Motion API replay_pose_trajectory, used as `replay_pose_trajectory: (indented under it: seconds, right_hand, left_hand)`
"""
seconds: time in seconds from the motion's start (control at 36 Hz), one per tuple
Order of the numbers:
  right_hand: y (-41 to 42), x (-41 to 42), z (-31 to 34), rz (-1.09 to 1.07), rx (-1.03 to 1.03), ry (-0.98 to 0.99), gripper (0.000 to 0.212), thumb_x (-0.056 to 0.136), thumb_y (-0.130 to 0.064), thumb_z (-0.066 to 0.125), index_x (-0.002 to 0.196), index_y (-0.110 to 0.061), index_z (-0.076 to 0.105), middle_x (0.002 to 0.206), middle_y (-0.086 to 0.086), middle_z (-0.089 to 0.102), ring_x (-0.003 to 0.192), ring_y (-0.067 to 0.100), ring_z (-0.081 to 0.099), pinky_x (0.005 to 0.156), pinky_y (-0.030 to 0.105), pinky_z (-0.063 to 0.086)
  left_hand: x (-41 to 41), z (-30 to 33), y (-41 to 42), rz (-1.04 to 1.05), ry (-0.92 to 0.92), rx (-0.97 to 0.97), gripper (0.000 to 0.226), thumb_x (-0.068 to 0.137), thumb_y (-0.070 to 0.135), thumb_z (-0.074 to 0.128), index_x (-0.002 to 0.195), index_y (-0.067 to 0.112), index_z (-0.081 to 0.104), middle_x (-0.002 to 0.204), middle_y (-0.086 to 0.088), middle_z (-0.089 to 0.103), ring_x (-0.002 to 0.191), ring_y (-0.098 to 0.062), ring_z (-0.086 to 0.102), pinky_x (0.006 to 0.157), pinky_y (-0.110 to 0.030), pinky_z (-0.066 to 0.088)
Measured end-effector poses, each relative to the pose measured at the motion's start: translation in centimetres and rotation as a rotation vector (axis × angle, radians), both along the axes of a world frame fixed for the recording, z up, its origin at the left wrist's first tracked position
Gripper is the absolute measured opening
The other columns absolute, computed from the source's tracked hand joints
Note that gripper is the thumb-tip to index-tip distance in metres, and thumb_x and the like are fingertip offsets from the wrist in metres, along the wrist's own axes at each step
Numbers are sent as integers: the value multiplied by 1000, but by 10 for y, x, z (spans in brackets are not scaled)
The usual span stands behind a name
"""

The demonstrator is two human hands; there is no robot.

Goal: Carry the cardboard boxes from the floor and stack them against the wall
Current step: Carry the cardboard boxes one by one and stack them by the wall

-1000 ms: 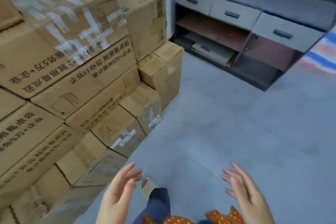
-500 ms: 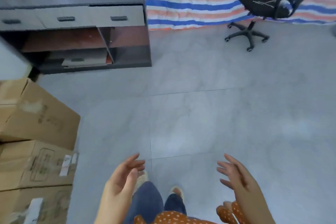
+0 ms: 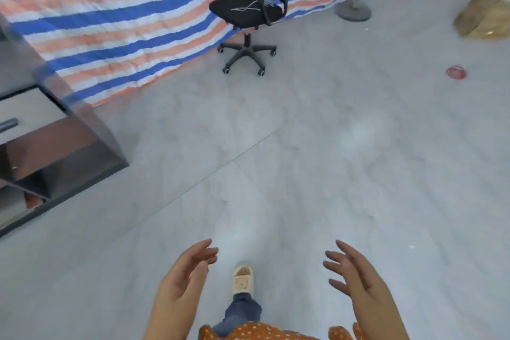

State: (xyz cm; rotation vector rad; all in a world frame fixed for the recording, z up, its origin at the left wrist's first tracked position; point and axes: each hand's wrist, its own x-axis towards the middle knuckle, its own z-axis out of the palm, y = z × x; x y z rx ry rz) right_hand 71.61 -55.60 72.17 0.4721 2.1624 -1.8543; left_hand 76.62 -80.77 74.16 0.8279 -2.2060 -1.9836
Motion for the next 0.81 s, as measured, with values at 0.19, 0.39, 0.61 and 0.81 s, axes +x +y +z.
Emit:
replay_pose_trajectory:
  seconds: [0.19, 0.39, 0.61, 0.81]
  right_hand:
    - [-6, -48, 13, -179, 1, 75, 39, 80, -59, 56, 108, -33, 63, 103, -11, 72, 96, 7, 68, 78, 24, 56]
    - [33, -72, 10, -513, -49, 22, 38, 76, -53, 70, 100, -23, 67, 97, 2, 74, 91, 13, 70, 65, 18, 56]
    - [96, -153, -6, -662, -79, 30, 54, 75, -55, 70, 110, -14, 68, 88, -2, 75, 81, 7, 71, 73, 23, 58]
    - [196, -270, 10, -604, -4, 84, 23, 97, -10, 46, 102, -17, 68, 92, 4, 75, 86, 12, 71, 72, 22, 58]
  left_hand:
    - [-102, 18, -9, -244, -5, -25, 33, 76, 24, 50, 97, 41, 69, 101, 10, 72, 96, -6, 66, 89, -29, 50]
    - [-195, 22, 26, -494, -61, -19, 32, 79, 20, 52, 97, 37, 71, 99, 9, 73, 96, -6, 67, 91, -38, 48]
    - [-308, 15, 107, -607, -44, -33, 34, 75, 23, 50, 94, 44, 69, 99, 10, 73, 95, -6, 67, 89, -33, 48]
    - [-416, 5, 191, -601, 32, -14, 58, 92, -11, 45, 88, 41, 71, 99, 9, 72, 93, -6, 67, 88, -31, 50]
